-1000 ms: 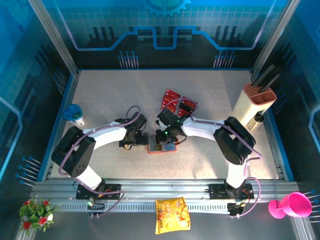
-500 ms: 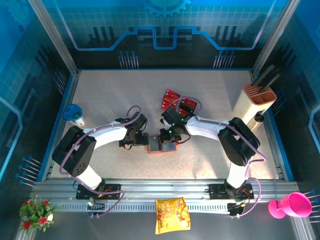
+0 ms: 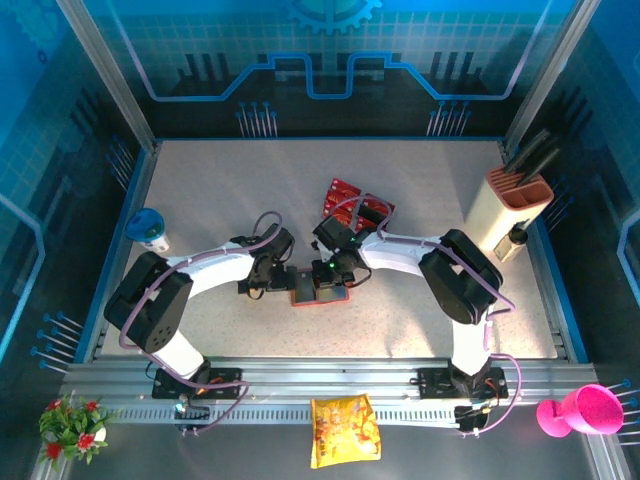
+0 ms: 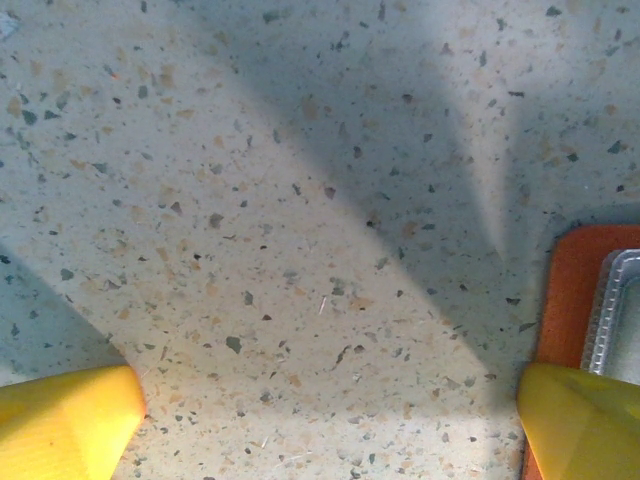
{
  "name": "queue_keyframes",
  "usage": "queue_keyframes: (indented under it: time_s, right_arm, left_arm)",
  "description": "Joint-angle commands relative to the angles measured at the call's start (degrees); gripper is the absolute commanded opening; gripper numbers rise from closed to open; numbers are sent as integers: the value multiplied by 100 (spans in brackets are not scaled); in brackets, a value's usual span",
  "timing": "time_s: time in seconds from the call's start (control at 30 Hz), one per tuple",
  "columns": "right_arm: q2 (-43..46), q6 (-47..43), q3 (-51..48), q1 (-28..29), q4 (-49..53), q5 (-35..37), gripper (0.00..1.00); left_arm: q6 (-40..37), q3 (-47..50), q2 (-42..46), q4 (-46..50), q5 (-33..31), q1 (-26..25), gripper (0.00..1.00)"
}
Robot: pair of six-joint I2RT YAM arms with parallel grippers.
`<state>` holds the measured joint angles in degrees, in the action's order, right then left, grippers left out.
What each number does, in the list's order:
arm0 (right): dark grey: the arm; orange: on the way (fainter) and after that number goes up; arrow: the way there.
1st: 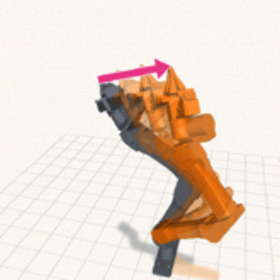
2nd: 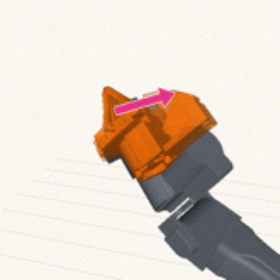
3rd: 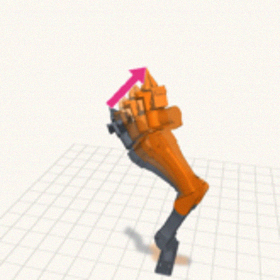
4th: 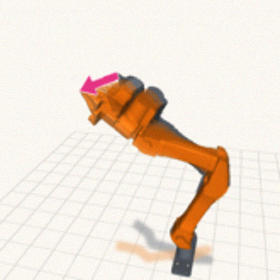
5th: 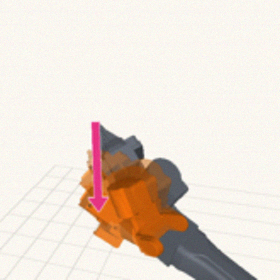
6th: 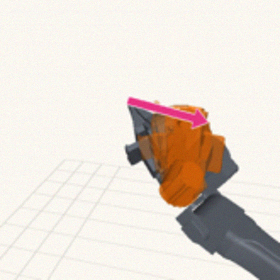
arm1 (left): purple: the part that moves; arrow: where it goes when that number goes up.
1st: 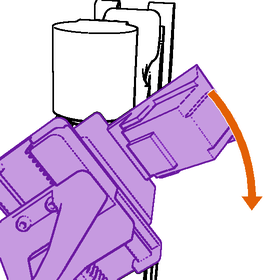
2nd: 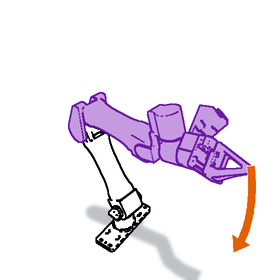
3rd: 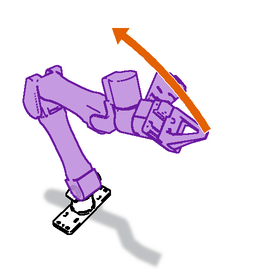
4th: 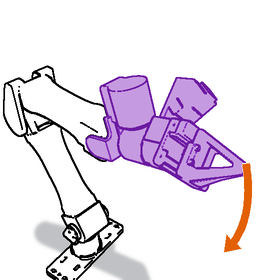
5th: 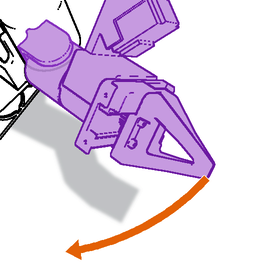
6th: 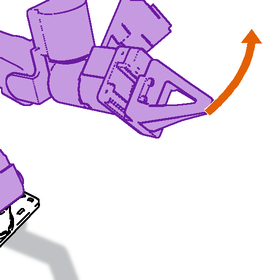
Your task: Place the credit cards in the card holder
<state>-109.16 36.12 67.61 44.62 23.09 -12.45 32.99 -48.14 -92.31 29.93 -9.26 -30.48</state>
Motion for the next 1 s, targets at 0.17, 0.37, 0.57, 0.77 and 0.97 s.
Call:
queue_keyframes:
  time_s: [0.17, 0.37, 0.57, 0.77, 0.97]
  right_arm:
    - [-209, -8, 162, 156, 97, -214, 0]
    - [-165, -42, 213, 141, 269, -76, 0]
    - [237, -61, 166, -38, 454, 83, 1]
    - [486, -70, 76, -146, 469, 137, 1]
    - [321, -36, 179, -147, 342, 38, 1]
  left_arm:
    - [-135, 152, -380, -647, 450, 8, 99]
    - [-109, -104, 25, -445, 449, 49, 99]
    - [82, -172, 451, -273, 452, 241, 99]
    - [240, -49, 531, -134, 327, 332, 99]
    - [339, 9, 301, -14, 211, 333, 99]
